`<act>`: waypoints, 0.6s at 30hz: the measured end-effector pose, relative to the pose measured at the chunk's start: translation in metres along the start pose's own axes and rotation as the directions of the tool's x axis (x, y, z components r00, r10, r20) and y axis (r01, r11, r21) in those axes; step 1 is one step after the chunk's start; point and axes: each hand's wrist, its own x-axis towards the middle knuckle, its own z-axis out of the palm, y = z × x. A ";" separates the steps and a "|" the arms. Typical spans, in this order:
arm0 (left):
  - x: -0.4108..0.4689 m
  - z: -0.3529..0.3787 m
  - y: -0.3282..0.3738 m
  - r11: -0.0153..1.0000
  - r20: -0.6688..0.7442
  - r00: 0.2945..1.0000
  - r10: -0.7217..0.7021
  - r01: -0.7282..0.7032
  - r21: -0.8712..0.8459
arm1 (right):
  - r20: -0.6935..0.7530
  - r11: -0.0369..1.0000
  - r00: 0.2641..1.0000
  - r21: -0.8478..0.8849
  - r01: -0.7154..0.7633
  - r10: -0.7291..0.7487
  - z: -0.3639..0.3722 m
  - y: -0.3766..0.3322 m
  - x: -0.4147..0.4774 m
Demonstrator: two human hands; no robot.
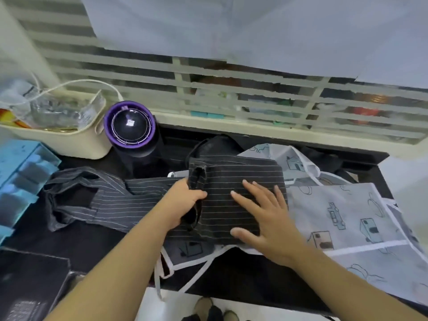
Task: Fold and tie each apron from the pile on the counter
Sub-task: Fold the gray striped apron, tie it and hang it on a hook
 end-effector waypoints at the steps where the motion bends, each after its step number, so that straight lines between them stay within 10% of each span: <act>1: 0.002 -0.011 -0.006 1.000 -0.022 0.999 -0.024 0.024 0.019 | -0.084 0.996 0.993 0.014 -0.084 0.085 0.001 0.006 0.002; 5: 0.003 -0.024 -0.033 0.983 -0.052 0.996 -0.073 0.081 0.165 | -0.082 0.862 0.889 0.301 -0.408 0.450 0.018 0.026 0.010; 10: 0.002 -0.014 -0.042 0.984 -0.037 0.999 -0.029 0.035 0.174 | 0.330 0.298 0.746 0.766 -0.570 0.578 0.013 0.026 0.016; 18: 0.007 0.009 -0.055 0.906 -0.205 0.951 0.233 -0.135 0.400 | 0.368 0.378 0.743 0.684 -0.624 0.559 -0.025 0.043 0.025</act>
